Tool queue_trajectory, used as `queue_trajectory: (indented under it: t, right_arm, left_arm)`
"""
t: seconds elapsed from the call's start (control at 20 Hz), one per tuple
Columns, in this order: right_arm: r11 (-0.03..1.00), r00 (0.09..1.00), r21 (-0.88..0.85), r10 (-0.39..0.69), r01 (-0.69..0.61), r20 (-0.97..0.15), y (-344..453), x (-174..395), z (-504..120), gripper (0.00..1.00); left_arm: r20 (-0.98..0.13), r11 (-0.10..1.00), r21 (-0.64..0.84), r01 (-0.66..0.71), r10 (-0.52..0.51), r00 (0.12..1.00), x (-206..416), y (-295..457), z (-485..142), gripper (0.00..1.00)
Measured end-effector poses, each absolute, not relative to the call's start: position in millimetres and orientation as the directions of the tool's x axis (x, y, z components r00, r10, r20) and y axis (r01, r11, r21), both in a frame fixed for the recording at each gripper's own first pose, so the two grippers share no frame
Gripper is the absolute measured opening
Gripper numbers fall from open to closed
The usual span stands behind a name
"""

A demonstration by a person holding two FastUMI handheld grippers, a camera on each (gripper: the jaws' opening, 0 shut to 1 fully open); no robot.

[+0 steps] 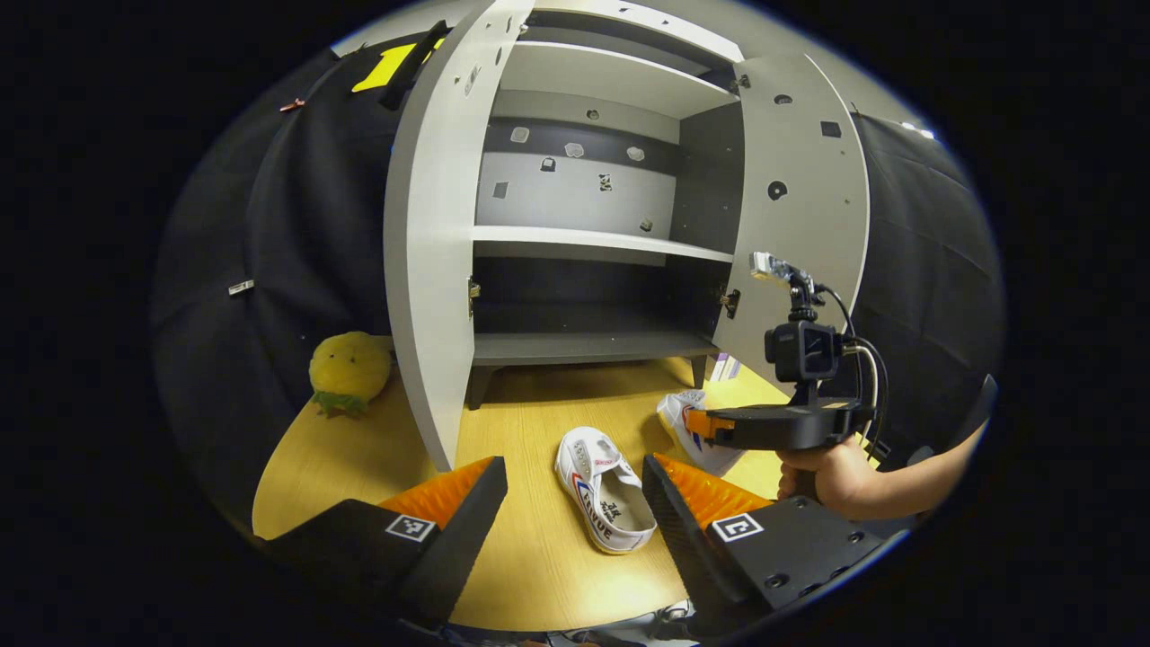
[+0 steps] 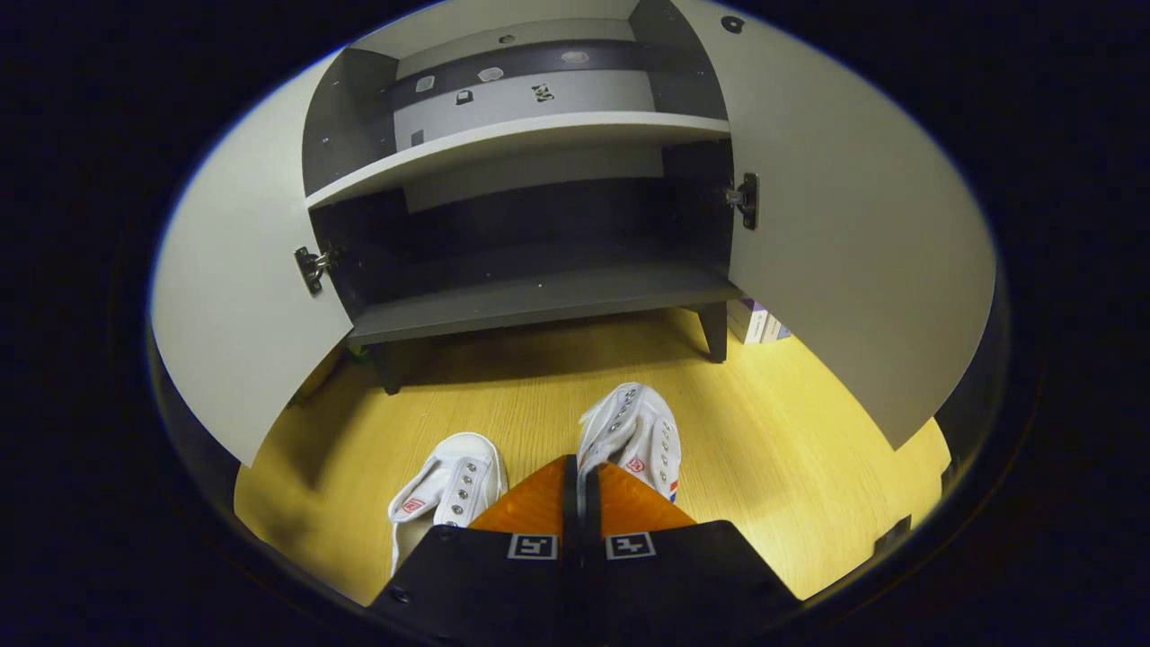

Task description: Grab one shoe with the right hand and put it into the shoe cabinet, grab the other shoe with the left hand and put it into the shoe cabinet; then close the right door with the right hand and the left door with the left hand.

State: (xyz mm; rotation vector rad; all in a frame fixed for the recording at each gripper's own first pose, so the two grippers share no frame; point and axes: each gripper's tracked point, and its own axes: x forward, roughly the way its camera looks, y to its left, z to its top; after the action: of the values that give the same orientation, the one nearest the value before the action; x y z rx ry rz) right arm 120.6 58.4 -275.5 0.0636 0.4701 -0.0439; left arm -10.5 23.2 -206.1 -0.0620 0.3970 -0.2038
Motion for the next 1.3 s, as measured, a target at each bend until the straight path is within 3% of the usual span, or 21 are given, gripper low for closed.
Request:
queue_trajectory:
  t: [0.85, 1.3]
  right_arm:
    - [0.998, 0.991, 0.014, 0.061, -0.060, -0.121, 90.0, 123.9, -53.6, 0.05]
    - [0.994, 0.996, -0.075, 0.087, -0.084, 0.035, 88.3, 184.3, 47.9, 0.05]
  left_arm:
    - [-0.263, 0.973, -0.068, 0.221, -0.231, 0.937, -12.1, 14.5, -158.8, 0.95]
    - [-0.206, 0.980, -0.083, 0.181, -0.195, 0.959, 10.6, 14.2, -129.2, 0.95]
